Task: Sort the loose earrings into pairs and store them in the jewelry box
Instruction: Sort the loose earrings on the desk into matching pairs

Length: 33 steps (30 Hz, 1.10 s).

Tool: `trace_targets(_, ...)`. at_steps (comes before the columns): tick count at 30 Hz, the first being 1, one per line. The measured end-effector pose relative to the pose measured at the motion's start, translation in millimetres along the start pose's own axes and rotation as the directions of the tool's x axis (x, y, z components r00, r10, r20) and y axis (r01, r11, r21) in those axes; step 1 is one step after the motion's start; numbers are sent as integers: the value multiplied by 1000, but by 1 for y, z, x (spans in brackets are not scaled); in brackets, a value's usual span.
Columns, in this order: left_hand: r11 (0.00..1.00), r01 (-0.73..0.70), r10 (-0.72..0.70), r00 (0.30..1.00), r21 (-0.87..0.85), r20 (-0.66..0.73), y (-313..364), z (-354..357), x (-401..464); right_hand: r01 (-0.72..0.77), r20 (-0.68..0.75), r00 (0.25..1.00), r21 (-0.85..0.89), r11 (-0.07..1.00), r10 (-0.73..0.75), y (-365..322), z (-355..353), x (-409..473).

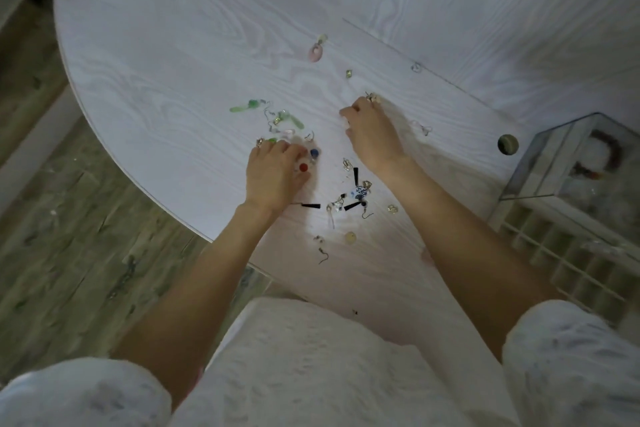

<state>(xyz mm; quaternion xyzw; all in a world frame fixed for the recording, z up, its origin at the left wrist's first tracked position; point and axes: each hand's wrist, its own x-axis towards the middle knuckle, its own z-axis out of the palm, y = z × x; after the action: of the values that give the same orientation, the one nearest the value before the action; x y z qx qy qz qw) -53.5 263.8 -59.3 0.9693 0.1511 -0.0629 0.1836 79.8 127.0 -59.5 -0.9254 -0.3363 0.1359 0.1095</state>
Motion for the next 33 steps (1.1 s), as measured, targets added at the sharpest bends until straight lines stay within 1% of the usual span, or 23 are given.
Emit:
trace_targets(2,1000,-8,8,1000,4,-12,0,0,4,0,-28,1000,3,1000,0,3,0,-3)
trace_targets(4,999,-37,37,999,-10,-17,-1,0,7,22,-65,998,-29,999,-24,6,-1,-6)
trace_targets(6,996,-50,48,999,-72,-27,-1,-1,8,26,-121,992,-7,1000,-27,8,-2,-10)
trace_targets(7,991,-50,46,998,-126,-34,0,-2,8,3,-147,989,50,999,4,8,-3,-12)
trace_targets(9,967,-58,47,998,-250,-51,3,-5,6,-61,-188,976,233,971,106,6,-8,-19)
trace_targets(12,888,-95,76,995,-451,-61,15,-15,-3,-145,-197,938,527,837,287,0,-19,-41)
trace_targets(14,826,-119,110,993,-551,-51,30,-22,-14,-184,-176,911,637,748,373,-6,-23,-66)
trace_targets(17,750,-118,172,985,-651,20,53,-23,-33,-219,-156,878,710,669,452,-14,-22,-113)
trace_targets(19,745,-123,238,967,-655,89,69,-15,-47,-237,-143,852,751,616,503,-15,-15,-151)
trace_targets(22,802,-202,345,925,-562,159,92,9,-70,-278,-115,810,788,550,574,-7,7,-206)
trace_targets(25,855,-235,387,883,-463,265,112,32,-92,-337,-131,757,762,554,640,3,30,-251)
trace_targets(28,875,-227,389,856,-428,341,126,50,-108,-402,-135,714,724,560,687,5,46,-277)
trace_targets(30,880,-234,393,847,-413,357,132,57,-115,-424,-153,699,697,578,698,4,54,-284)
trace_targets(33,894,-290,401,858,-341,321,140,64,-124,-451,-187,698,635,627,691,3,58,-290)
